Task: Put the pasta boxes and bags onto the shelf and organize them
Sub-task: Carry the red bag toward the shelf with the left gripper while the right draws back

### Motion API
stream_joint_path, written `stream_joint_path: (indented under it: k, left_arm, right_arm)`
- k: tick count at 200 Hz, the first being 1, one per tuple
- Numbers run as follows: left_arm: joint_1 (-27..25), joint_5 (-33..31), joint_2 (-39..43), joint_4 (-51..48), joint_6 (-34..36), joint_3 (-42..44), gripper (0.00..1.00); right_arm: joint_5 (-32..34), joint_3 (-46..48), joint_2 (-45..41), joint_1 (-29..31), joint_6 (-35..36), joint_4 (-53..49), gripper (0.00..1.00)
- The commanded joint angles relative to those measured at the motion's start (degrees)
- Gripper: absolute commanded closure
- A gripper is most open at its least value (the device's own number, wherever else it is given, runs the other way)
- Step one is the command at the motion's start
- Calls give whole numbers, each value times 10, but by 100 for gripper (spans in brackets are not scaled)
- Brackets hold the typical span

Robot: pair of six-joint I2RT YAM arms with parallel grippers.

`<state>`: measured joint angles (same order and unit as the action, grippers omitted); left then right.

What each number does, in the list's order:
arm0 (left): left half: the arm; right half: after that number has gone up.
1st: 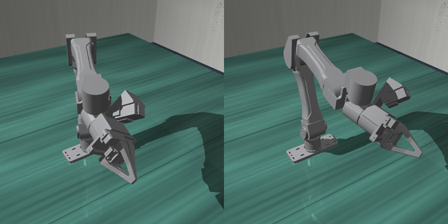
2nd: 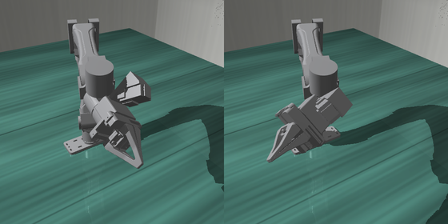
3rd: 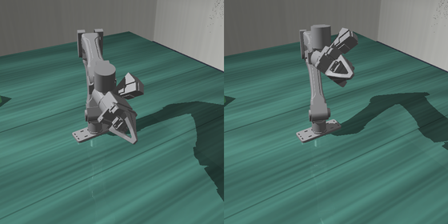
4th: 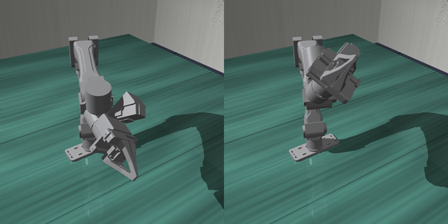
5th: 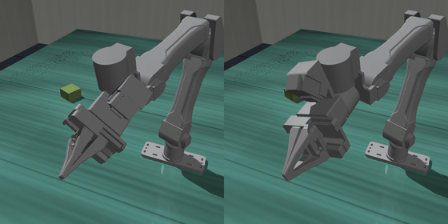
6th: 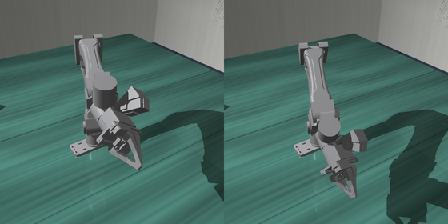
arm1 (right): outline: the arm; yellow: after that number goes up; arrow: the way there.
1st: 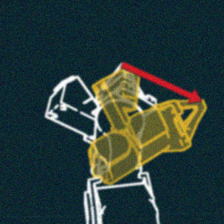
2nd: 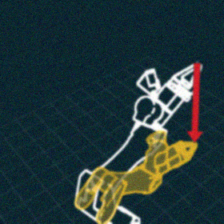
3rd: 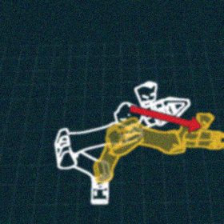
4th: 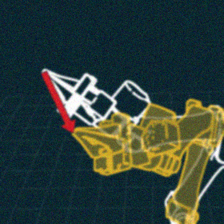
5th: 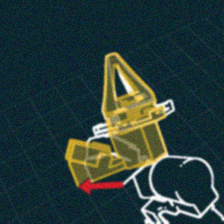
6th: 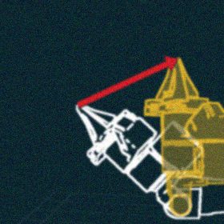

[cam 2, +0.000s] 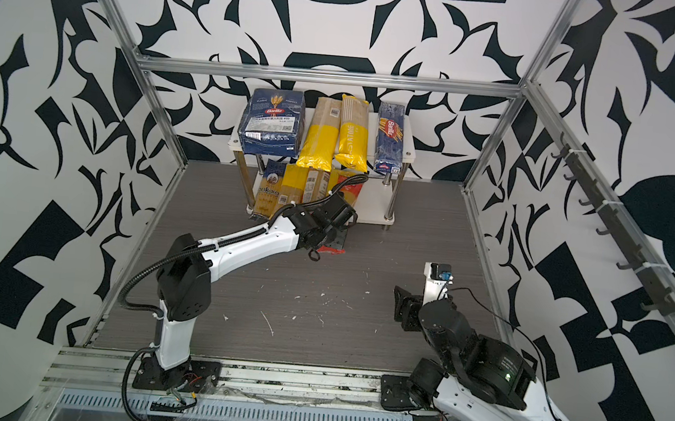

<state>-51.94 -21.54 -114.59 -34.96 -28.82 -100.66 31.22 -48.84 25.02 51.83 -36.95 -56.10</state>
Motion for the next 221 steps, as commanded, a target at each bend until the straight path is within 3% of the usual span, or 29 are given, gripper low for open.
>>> stream_joint_path:
  k: [1,55,132,221]
  left_arm:
    - [9,-8,3,69,15,-45,100]
    - [15,3,-29,107,18,-64,100]
    - [23,17,-109,121,20,-171,100]
    - [41,36,-145,157,4,-193,98]
  right_arm:
    - [29,-26,0,-2,-10,-12,25]
    - [44,-37,2,-2,-12,-25,25]
    - [63,-56,-2,-2,-17,-49,25]
    - [84,-66,-10,-2,-28,-67,25]
